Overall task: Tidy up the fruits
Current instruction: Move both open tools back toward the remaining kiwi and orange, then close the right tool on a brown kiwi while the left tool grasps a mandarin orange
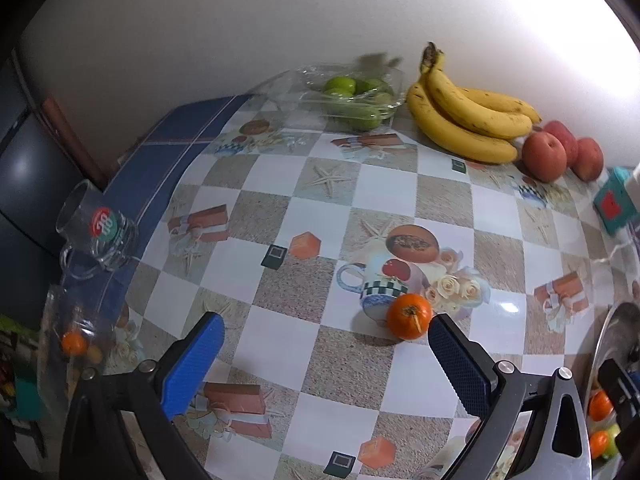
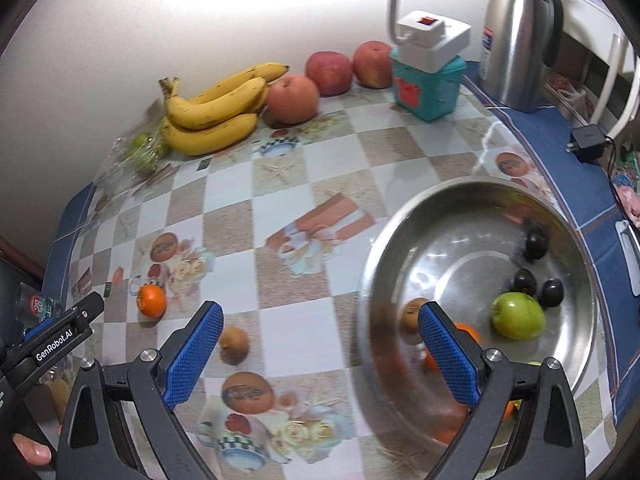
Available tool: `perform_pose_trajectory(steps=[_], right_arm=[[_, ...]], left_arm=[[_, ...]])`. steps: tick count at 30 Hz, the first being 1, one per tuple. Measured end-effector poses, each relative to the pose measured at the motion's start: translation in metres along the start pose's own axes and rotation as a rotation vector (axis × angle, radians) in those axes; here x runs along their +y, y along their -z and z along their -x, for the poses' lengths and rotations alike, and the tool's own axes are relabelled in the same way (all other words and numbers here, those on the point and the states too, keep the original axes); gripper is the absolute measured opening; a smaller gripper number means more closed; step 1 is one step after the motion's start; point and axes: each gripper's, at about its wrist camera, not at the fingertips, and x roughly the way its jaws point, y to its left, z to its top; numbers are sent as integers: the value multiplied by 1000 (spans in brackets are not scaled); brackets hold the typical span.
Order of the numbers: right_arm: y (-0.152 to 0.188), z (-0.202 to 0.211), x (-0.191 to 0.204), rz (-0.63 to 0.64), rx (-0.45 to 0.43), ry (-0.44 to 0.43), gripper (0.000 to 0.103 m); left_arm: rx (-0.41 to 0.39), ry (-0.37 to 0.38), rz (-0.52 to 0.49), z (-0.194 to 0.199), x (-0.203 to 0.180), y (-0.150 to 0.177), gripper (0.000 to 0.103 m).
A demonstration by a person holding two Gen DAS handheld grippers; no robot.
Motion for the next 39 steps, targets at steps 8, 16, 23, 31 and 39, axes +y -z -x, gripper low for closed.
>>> perform_pose_trajectory(steps=[8,16,23,31,39], right_arm=[[-4,-12,27,-4,31,-51,98],[-1,-37,44,29,97,-63,98],[8,-59,47,52,166,-46,98],[19,-75,55,86,224,-41,98],[22,-78,62,105,228,-35,97]], left_arm=[[37,63,17,-13,3,-3,103],[83,87,31,-29,-1,-4,103],[123,132,34,-44,-10,-1,103],[163,138,34,-61,-17,2,103],[153,150,16,-64,-24,3,102]])
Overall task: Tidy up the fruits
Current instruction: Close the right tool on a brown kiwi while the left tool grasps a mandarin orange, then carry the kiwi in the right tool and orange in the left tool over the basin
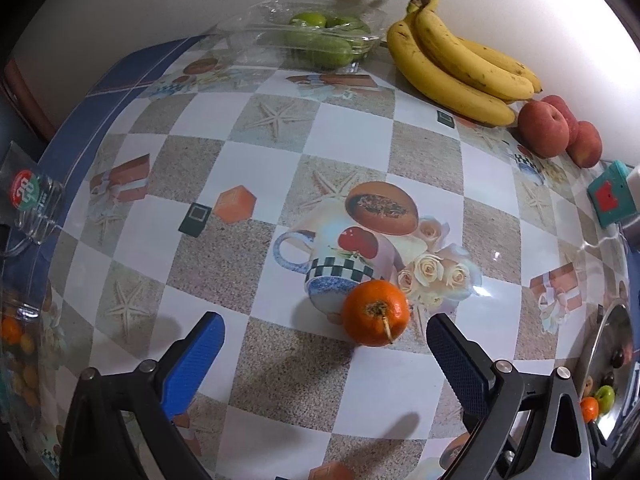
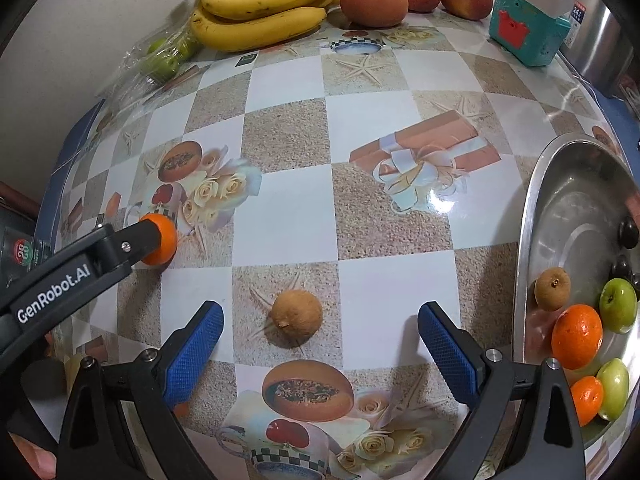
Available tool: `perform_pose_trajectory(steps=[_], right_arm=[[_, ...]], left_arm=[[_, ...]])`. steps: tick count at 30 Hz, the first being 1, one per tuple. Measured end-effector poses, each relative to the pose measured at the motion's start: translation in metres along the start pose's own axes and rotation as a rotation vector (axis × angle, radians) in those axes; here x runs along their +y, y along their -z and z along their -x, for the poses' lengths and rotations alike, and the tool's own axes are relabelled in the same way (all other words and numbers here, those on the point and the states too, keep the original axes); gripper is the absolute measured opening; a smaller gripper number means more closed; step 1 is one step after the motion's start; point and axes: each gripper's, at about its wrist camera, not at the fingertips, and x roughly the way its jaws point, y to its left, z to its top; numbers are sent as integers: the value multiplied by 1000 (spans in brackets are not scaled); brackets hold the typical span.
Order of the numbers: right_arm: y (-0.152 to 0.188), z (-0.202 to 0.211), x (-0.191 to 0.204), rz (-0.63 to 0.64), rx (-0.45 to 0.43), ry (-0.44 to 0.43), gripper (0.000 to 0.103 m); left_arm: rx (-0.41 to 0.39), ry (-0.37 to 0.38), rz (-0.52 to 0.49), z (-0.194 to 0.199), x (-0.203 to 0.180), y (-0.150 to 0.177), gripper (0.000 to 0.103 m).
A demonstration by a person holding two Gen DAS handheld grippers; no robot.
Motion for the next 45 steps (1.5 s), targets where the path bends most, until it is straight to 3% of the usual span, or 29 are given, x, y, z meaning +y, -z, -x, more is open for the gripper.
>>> perform_pose_trajectory(steps=[2,4,6,8,10,14,19,24,45], right_arm=[[1,0,0,0,-2,4,91],[1,2,1,4,-7,12,71],[0,2,1,6,-8,12,67],[0,1,2,5,-5,1,64],[0,1,2,8,-4,-2,51],[0,2,3,9,-4,-16,48],[0,2,4,13,-2,-30,36],[0,2,5,13,1,-42,27],[-3,31,0,-15,-65,-107,27]], left_arm=[[-10,8,-14,1,-3,-1,98],[-14,18,-26,1,-6,-2,92],[-17,23,-43,2,-10,-1,89],[-20,28,-52,2,-13,-1,79],[-21,30,-54,1,-14,-2,70],[-21,40,-47,0,-13,-1,52],[-29,58,-52,3,-18,-1,38],[-26,55,-51,3,-18,-1,37],[-81,66,-27,30,-17,-5,37]])
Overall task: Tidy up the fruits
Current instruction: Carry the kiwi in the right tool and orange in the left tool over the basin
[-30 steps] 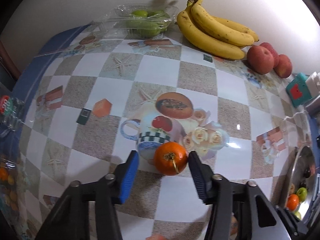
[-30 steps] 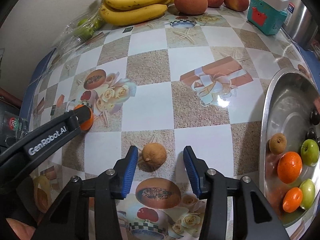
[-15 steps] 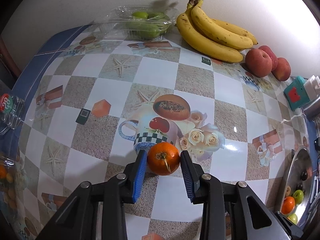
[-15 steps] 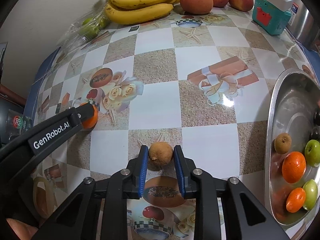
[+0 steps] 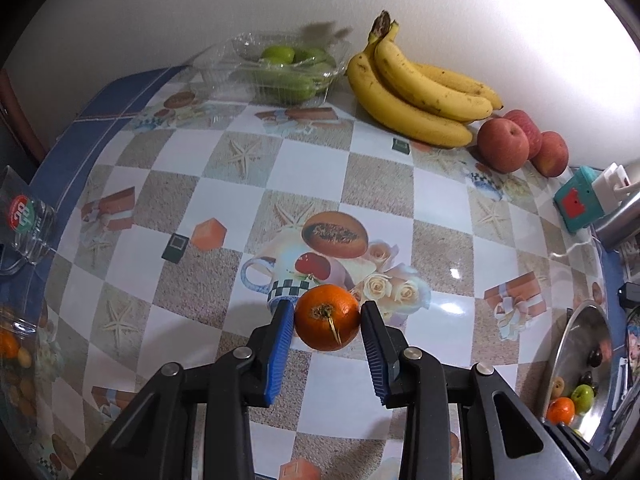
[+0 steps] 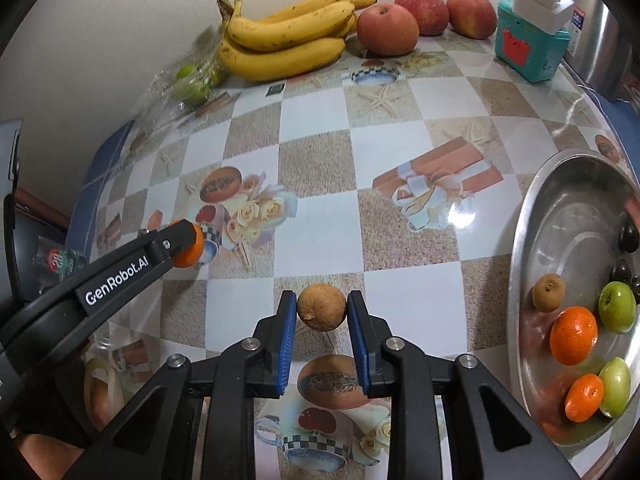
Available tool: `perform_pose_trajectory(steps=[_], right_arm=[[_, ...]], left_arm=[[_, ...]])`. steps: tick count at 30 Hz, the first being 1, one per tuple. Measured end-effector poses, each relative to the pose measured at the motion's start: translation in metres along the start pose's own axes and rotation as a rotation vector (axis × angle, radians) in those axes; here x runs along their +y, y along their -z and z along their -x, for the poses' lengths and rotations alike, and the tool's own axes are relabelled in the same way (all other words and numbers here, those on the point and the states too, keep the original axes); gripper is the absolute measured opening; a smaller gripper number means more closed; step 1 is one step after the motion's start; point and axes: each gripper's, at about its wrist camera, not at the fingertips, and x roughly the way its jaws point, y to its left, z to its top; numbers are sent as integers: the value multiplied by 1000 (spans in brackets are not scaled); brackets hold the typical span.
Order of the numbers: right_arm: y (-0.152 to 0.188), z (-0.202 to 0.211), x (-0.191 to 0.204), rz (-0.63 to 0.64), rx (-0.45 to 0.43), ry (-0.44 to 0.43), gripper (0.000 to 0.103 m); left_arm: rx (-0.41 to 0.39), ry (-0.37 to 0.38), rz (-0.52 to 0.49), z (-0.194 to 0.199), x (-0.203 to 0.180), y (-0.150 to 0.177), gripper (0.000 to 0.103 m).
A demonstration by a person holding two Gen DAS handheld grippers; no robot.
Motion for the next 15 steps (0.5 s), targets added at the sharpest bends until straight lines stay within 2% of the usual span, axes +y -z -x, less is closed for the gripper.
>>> perform_pose_trajectory(steps=[9,15], right_arm=[[-5,20,-17,-45,-41,-7,27],[-8,30,-38,-94,-65,-4,27]], left_arm=[[-41,35,11,20,-6,-3,37],[-61,44,-37,32,-28,0,37]])
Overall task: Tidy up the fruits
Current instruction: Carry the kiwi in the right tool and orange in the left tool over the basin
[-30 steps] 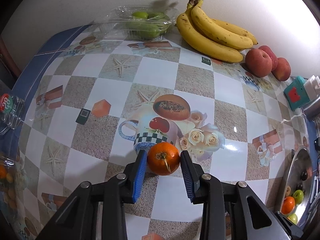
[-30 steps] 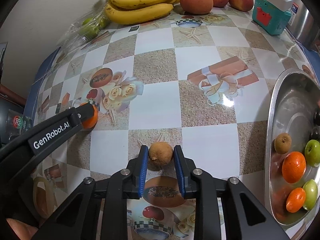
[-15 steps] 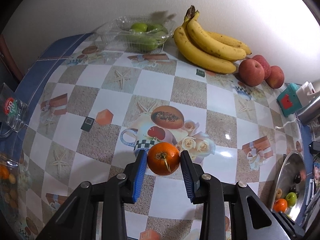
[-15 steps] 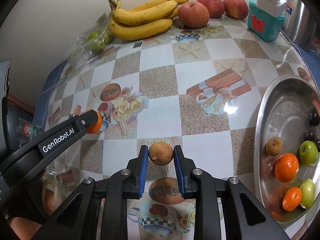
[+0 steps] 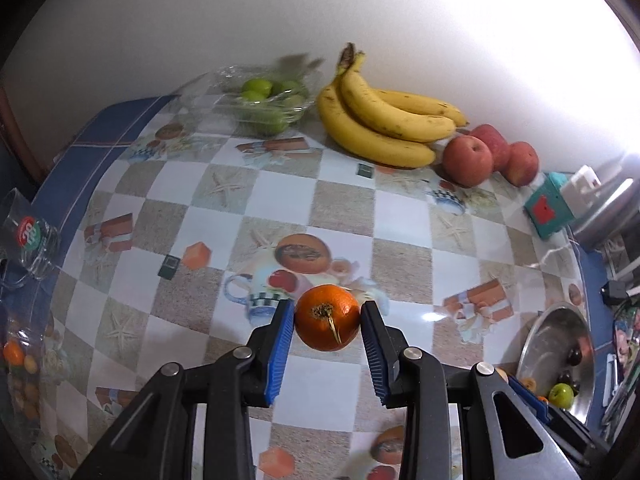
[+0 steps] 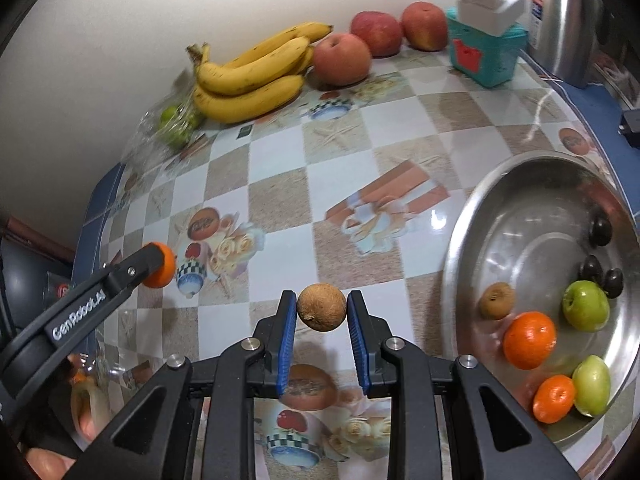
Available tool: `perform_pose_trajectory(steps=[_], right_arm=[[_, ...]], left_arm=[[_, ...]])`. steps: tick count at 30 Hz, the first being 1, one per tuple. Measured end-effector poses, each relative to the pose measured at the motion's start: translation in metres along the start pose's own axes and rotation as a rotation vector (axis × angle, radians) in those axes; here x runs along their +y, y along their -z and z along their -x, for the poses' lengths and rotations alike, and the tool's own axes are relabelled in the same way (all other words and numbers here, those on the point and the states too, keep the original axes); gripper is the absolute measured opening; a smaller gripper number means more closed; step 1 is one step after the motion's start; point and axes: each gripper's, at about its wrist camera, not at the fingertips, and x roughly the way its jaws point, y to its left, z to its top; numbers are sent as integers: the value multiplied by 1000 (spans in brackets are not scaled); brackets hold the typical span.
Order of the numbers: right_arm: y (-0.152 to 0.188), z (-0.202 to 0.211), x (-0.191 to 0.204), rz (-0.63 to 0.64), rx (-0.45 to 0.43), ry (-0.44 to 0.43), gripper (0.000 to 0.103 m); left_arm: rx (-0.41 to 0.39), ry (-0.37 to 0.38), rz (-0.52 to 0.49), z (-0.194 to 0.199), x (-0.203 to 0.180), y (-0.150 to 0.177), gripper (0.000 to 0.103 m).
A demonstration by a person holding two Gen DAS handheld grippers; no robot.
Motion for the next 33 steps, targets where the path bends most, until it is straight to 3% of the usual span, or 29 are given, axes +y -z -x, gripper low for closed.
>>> perform_pose_trajectory(steps=[4,20,33], right_arm=[[-3,5,-19,-44,-11,7,27],[-3,26,-99,-241,-67,43,27],[2,39,-157,-378,-108,58,27]], left_arm=[[14,72,-5,1,-15,2,37],[31,195,-85,7,-77,17,37],[-3,272,-253,15,-148,37,37]])
